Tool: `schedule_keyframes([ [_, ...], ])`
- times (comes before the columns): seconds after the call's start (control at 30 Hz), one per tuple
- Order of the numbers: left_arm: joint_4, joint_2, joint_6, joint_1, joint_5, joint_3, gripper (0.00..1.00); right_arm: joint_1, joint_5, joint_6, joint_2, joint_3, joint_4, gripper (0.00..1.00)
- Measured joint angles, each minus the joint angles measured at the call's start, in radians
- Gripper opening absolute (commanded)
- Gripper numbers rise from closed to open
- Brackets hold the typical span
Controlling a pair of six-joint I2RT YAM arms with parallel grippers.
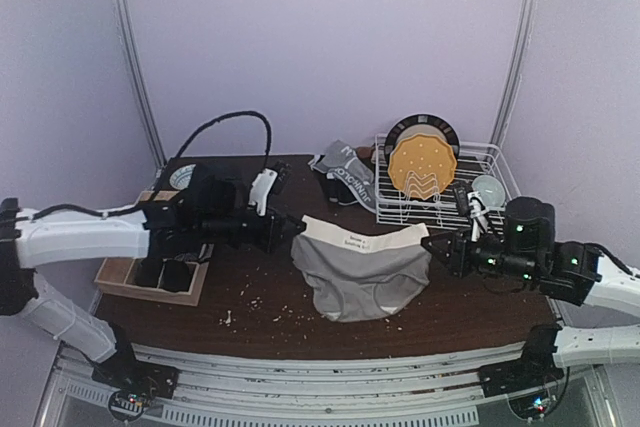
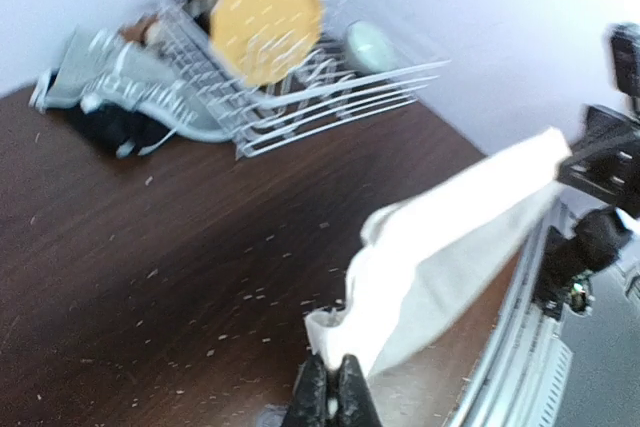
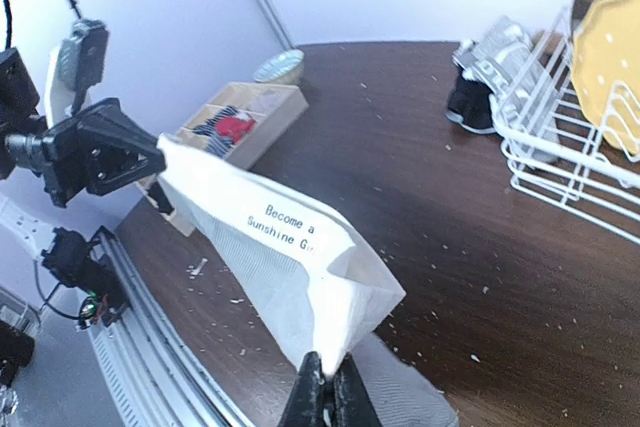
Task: Roll the underwear
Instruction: Flatten out the underwear at the center of the board.
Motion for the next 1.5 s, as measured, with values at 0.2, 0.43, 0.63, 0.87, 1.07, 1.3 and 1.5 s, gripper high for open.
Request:
schedule_keyframes([
  [0.2, 0.031, -0.298, 0.1, -0.249, -0.193, -0.115, 0.0, 0.077, -0.01, -0.052, -0.061, 0.058, -0.047, 0.0],
  [0.43, -0.103, -0.506, 0.056, -0.338, -0.384, -0.21, 0.0, 0.197, -0.006, -0.064, -0.076, 0.061, -0.089, 0.0],
  [0.63, -0.211, -0.533, -0.032, -0.322, -0.505, -0.204, 0.0, 0.199, 0.148, 0.013, -0.051, 0.06, -0.132, 0.0],
  [0.87, -0.112, -0.12, -0.154, -0.055, -0.349, -0.185, 0.0, -0.077, 0.109, 0.168, 0.224, -0.084, 0.046, 0.0],
  [1.07, -0.066, 0.232, -0.186, -0.042, -0.333, -0.045, 0.0, -0.122, 0.129, 0.219, 0.459, -0.122, 0.152, 0.0],
  [1.3, -0.06, 0.391, -0.197, -0.025, -0.41, 0.091, 0.0, -0.158, 0.206, 0.222, 0.603, -0.084, 0.214, 0.0],
  [1.5, -0.065, 0.46, -0.181, 0.026, -0.426, 0.2, 0.31, -0.197, 0.232, 0.215, 0.688, -0.011, 0.248, 0.04],
])
